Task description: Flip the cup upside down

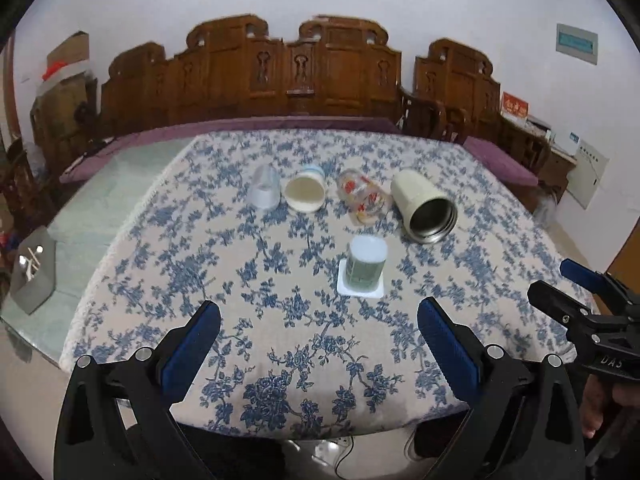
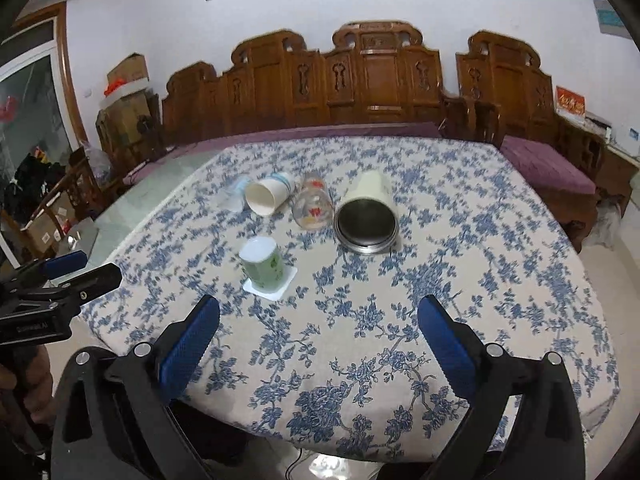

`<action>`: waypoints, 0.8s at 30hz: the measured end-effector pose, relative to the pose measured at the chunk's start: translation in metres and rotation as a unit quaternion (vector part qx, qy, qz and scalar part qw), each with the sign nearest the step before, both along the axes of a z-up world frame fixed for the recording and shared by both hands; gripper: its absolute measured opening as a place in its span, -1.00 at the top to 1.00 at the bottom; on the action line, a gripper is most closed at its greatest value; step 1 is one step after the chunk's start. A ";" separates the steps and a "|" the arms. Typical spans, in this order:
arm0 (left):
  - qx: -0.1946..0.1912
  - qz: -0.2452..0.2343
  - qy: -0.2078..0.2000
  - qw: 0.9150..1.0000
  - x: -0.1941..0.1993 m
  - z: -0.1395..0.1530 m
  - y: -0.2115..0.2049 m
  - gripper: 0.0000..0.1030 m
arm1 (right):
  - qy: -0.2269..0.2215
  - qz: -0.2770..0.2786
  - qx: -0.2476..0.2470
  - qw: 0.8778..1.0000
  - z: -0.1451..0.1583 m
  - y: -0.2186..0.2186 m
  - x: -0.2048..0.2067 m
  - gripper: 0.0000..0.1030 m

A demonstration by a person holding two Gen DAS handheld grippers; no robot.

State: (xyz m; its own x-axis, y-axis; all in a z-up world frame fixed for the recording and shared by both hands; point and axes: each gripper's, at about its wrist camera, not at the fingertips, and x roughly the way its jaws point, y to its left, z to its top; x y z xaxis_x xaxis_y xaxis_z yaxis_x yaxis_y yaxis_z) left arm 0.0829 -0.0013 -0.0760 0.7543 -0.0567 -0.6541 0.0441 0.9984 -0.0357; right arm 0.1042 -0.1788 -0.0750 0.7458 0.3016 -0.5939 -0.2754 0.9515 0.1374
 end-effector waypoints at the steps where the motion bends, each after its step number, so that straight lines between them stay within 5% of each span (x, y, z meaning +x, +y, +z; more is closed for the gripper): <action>1: 0.000 0.000 -0.009 1.000 -0.005 0.007 0.000 -0.85 | -0.008 -0.001 0.000 1.000 0.006 0.000 -0.005 -0.94; 11: 0.006 0.007 -0.072 0.997 -0.045 0.058 -0.003 -0.85 | -0.105 -0.023 0.002 0.994 0.070 -0.008 -0.061 -0.94; 24: 0.012 0.011 -0.108 0.994 -0.068 0.081 -0.007 -0.85 | -0.134 -0.035 0.015 0.990 0.088 -0.017 -0.081 -0.94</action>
State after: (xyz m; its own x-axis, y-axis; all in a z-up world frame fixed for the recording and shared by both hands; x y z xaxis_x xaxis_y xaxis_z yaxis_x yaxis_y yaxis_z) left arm 0.0153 -0.0083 0.0047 0.8782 -0.0243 -0.4777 0.0257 0.9997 -0.0036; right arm 0.0234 -0.1959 0.0129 0.8951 0.2582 -0.3636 -0.2393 0.9661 0.0969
